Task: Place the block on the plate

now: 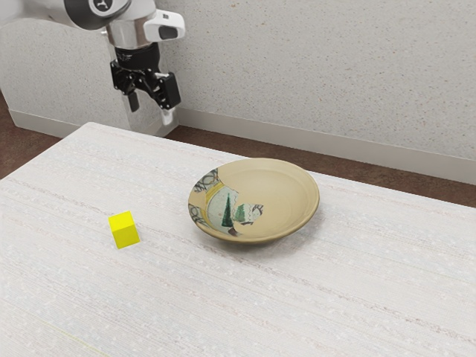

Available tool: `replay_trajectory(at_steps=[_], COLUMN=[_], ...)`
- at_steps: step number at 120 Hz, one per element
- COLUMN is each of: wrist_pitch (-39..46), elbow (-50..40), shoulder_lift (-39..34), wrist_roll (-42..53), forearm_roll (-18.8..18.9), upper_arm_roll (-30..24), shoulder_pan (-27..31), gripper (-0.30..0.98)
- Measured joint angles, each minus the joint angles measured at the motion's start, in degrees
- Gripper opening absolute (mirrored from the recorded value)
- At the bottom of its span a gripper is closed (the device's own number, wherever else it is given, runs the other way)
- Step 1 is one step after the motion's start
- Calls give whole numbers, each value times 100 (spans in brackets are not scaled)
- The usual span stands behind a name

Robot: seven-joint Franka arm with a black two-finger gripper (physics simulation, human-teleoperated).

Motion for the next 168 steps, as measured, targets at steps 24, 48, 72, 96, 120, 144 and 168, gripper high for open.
replay_trajectory(at_steps=[24,48,72,96,120,144,168], wrist_pitch=[-2,304,1145,1988,2549,2892,3328], elbow=[-10,-1006,-2232,-2841,-3211,-3241,-3140], shoulder_lift=[9,16,82,426,505,752,1192], wrist_roll=[4,9,7,-13,-340,-1548,-2509], forearm_roll=[-12,-127,-373,-552,-903,-1163,-1323], upper_arm_roll=[-8,371,10,-12,98,222,259], shoulder_pan=[14,-155,1141,1650,1658,1785,1980], gripper=[69,69,69,69,69,69,69])
